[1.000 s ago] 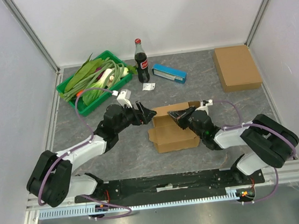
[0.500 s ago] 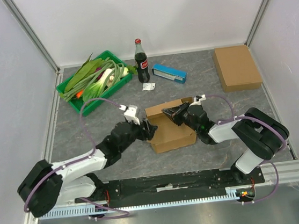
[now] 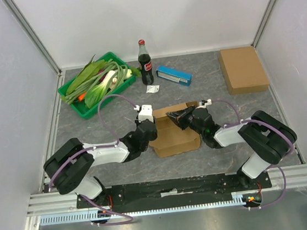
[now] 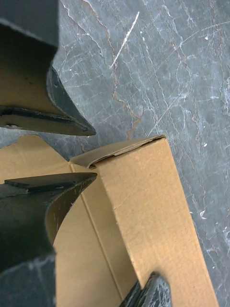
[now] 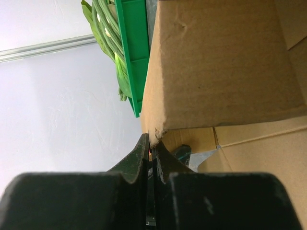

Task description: Fold the paper box

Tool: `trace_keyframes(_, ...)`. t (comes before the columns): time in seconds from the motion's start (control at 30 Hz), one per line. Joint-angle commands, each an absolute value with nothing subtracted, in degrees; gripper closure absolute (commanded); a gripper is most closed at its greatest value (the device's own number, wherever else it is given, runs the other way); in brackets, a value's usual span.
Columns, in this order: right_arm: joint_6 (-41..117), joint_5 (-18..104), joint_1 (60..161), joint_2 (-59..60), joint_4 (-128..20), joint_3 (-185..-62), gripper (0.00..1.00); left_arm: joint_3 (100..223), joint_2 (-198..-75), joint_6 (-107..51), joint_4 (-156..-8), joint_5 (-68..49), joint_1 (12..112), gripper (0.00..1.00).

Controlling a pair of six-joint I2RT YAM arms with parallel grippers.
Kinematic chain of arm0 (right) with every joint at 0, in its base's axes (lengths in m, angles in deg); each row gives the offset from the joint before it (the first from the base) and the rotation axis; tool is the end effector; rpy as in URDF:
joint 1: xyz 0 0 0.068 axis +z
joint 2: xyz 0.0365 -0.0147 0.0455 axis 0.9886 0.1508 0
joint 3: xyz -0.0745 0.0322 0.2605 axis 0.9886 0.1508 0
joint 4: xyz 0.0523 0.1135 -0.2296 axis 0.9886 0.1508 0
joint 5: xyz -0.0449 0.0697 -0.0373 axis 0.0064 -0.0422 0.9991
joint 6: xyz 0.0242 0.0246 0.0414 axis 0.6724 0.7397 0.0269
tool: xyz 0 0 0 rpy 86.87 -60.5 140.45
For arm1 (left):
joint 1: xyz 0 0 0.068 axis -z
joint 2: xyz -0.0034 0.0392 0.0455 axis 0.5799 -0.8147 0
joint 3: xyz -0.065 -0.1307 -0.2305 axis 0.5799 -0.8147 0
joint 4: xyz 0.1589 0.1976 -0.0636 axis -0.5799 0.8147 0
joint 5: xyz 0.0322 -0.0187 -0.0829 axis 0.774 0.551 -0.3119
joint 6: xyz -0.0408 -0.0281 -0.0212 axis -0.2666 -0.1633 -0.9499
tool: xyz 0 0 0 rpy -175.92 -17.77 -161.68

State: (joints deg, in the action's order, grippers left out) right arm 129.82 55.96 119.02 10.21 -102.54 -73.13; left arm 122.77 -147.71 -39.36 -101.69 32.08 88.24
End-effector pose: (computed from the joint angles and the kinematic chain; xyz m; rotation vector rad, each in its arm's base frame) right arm 0.2278 0.1721 0.1481 1.1644 1.8455 1.4617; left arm 0.1901 -0.2181 0.1625 0.1886 2.0197 -0.2176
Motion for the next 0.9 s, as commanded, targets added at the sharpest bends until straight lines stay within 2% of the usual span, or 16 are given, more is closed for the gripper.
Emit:
trace_keyframes(0.0, 130.15, 56.28, 118.95, 9.91, -101.53, -74.13, 0.91, 125.31, -150.55, -36.78, -105.91, 38.92, 88.27, 0.58)
trace_keyframes(0.07, 129.80, 56.19, 118.95, 9.74, -101.27, -74.13, 0.92, 126.19, -152.30, -35.98, -106.52, 39.80, 88.36, 0.62)
trace_keyframes(0.13, 129.27, 56.02, 118.95, 9.48, -100.92, -74.13, 0.91, 126.19, -153.27, -34.40, -108.96, 40.77, 88.27, 0.72)
trace_keyframes(0.17, 127.70, 54.97, 118.95, 9.39, -100.65, -74.04, 0.86, 126.10, -153.54, -34.14, -109.68, 41.21, 88.27, 0.78)
trace_keyframes(0.2, 126.04, 53.74, 118.25, 9.04, -100.30, -73.78, 0.82, 125.93, -153.80, -33.52, -110.38, 42.78, 88.27, 0.90)
trace_keyframes(0.23, 123.58, 51.90, 117.46, 8.43, -99.60, -73.95, 0.76, 125.49, -154.07, -33.08, -112.13, 43.67, 88.27, 0.95)
trace_keyframes(0.27, 114.25, 44.92, 116.41, 8.16, -98.55, -74.39, 0.59, 125.40, -154.24, -32.64, -112.58, 44.55, 88.27, 0.98)
trace_keyframes(0.37, 98.13, 33.65, 110.52, 4.48, -92.59, -76.59, 0.32, 125.40, -154.42, -30.09, -113.73, 46.75, 88.27, 0.98)
trace_keyframes(0.4, 85.80, 29.86, 108.16, 2.29, -87.87, -77.98, 0.30, 125.40, -153.90, -29.74, -113.55, 47.19, 88.27, 0.98)
trace_keyframes(0.43, 79.41, 29.30, 107.53, -3.47, -77.03, -78.69, 0.21, 125.23, -153.72, -29.65, -113.55, 47.28, 88.27, 0.98)
trace_keyframes(0.5, 63.89, 31.38, 107.08, -9.48, -67.91, -80.10, 0.19, 125.22, -153.10, -30.87, -112.24, 47.37, 88.27, 0.98)
trace_keyframes(0.53, 60.57, 32.97, 107.08, -14.99, -59.78, -80.54, 0.17, 125.14, -152.84, -31.23, -111.97, 47.80, 88.27, 0.98)
trace_keyframes(0.63, 52.31, 37.29, 106.99, -21.53, -47.89, -83.61, 0.13, 124.79, -152.40, -32.55, -110.74, 49.39, 88.27, 0.98)
trace_keyframes(0.8, 56.74, 45.01, 109.87, -17.08, -40.72, -94.40, 0.21, 125.13, -152.75, -33.95, -110.22, 49.13, 88.36, 0.98)
trace_keyframes(0.87, 59.99, 50.47, 112.08, -11.99, -38.52, -97.32, 0.28, 125.05, -152.84, -33.96, -110.30, 49.12, 88.27, 0.98)
